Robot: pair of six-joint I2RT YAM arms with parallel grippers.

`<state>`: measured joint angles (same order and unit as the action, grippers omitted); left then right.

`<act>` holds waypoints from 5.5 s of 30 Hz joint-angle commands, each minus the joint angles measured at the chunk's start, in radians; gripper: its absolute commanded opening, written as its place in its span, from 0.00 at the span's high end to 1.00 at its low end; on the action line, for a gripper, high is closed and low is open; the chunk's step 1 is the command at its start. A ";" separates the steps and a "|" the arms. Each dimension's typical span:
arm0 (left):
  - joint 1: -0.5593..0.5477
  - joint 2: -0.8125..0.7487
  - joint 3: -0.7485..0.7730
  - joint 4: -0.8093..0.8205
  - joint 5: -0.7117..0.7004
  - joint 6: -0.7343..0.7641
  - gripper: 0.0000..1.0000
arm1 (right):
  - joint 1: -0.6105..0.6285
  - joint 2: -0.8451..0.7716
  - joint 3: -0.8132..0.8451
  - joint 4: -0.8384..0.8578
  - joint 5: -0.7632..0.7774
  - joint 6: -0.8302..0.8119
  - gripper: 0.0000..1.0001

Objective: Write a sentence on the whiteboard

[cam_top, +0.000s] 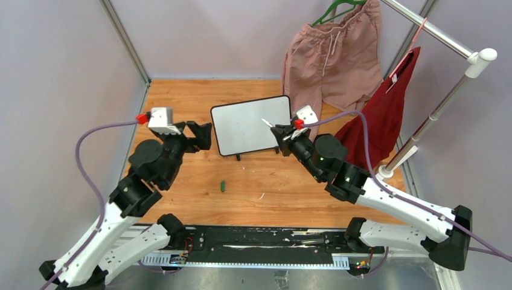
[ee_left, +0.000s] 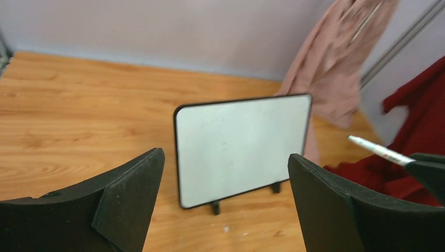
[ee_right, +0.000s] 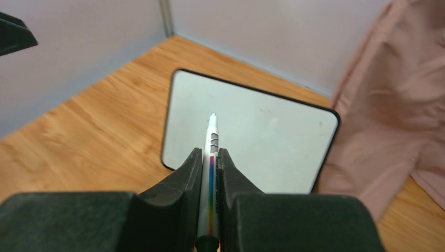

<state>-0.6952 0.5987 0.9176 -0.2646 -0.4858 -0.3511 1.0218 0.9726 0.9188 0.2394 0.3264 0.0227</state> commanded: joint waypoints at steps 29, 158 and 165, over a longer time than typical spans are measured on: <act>0.503 0.407 -0.252 0.433 0.455 -0.122 0.03 | 0.012 0.090 -0.077 -0.024 0.217 -0.018 1.00; 0.746 1.119 -0.485 1.739 1.125 -0.646 0.60 | -0.065 0.801 0.261 0.355 0.079 0.009 1.00; 0.746 1.124 -0.488 1.711 1.119 -0.631 0.40 | -0.064 0.743 0.249 0.384 0.026 0.029 1.00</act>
<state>0.0444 1.7111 0.4301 1.4200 0.6258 -1.0035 0.9714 1.7866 1.1805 0.5827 0.3656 0.0299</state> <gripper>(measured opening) 0.573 0.153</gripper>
